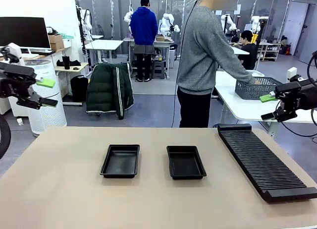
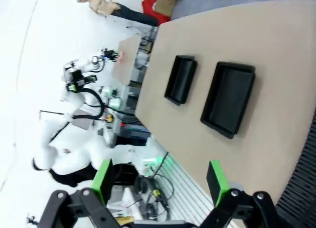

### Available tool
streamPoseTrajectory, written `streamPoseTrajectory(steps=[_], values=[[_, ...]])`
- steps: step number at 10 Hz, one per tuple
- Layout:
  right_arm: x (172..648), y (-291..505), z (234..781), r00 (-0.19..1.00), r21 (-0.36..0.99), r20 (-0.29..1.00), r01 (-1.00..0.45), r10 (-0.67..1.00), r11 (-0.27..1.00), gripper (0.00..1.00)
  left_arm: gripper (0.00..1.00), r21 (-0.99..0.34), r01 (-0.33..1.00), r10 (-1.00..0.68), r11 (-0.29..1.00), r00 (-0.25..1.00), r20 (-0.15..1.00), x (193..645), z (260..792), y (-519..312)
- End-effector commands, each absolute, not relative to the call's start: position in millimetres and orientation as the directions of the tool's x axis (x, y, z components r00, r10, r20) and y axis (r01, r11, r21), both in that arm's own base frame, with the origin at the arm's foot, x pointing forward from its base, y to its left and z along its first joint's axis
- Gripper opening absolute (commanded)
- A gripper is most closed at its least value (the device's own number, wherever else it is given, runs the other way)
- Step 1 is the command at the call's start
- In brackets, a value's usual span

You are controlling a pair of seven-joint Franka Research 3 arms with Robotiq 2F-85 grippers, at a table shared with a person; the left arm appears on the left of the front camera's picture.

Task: Inspect and transfer BCBs to ESD trays.
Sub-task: Pick up the Blank PCB from the PCB Rack and place it in the left ESD tray.

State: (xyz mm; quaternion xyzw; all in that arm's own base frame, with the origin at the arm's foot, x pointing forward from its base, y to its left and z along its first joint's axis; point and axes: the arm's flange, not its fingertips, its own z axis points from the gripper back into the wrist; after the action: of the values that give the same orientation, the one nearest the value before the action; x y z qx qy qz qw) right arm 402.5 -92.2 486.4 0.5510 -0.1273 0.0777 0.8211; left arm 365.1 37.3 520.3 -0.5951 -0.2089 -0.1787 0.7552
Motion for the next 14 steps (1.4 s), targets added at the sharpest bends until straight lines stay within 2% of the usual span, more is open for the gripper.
streamPoseTrajectory(steps=[1, 4, 7, 10, 11, 12, 14], values=[[409, -109, 483, 0.960, 0.918, 0.280, -0.268, 0.001, 0.293, 1.00, 1.00, -0.837, 0.536, -0.003, 0.112, 0.842, 0.539, 368, 514, 52], [408, -133, 473, 0.962, 0.935, 0.270, -0.272, 0.043, 0.226, 1.00, 1.00, -0.852, 0.523, 0.006, -0.038, 0.852, 0.523, 372, 506, 71], [408, -148, 465, 0.960, 0.951, 0.275, -0.279, 0.048, 0.133, 1.00, 1.00, -0.848, 0.522, -0.082, -0.090, 0.845, 0.529, 369, 495, 87], [410, -152, 460, 0.962, 0.961, 0.271, -0.272, 0.026, 0.048, 1.00, 1.00, -0.842, 0.524, -0.096, -0.131, 0.838, 0.537, 375, 476, 99], [412, -153, 458, 0.966, 0.965, 0.257, -0.257, 0.003, 0.052, 1.00, 1.00, -0.828, 0.543, -0.107, -0.137, 0.823, 0.558, 375, 475, 100], [404, -149, 458, 0.967, 0.962, 0.251, -0.253, 0.036, 0.102, 1.00, 1.00, -0.856, 0.503, -0.071, -0.119, 0.856, 0.512, 372, 481, 92], [404, -149, 458, 0.967, 0.962, 0.251, -0.253, 0.036, 0.102, 1.00, 1.00, -0.856, 0.503, -0.071, -0.119, 0.856, 0.512, 372, 481, 92]])
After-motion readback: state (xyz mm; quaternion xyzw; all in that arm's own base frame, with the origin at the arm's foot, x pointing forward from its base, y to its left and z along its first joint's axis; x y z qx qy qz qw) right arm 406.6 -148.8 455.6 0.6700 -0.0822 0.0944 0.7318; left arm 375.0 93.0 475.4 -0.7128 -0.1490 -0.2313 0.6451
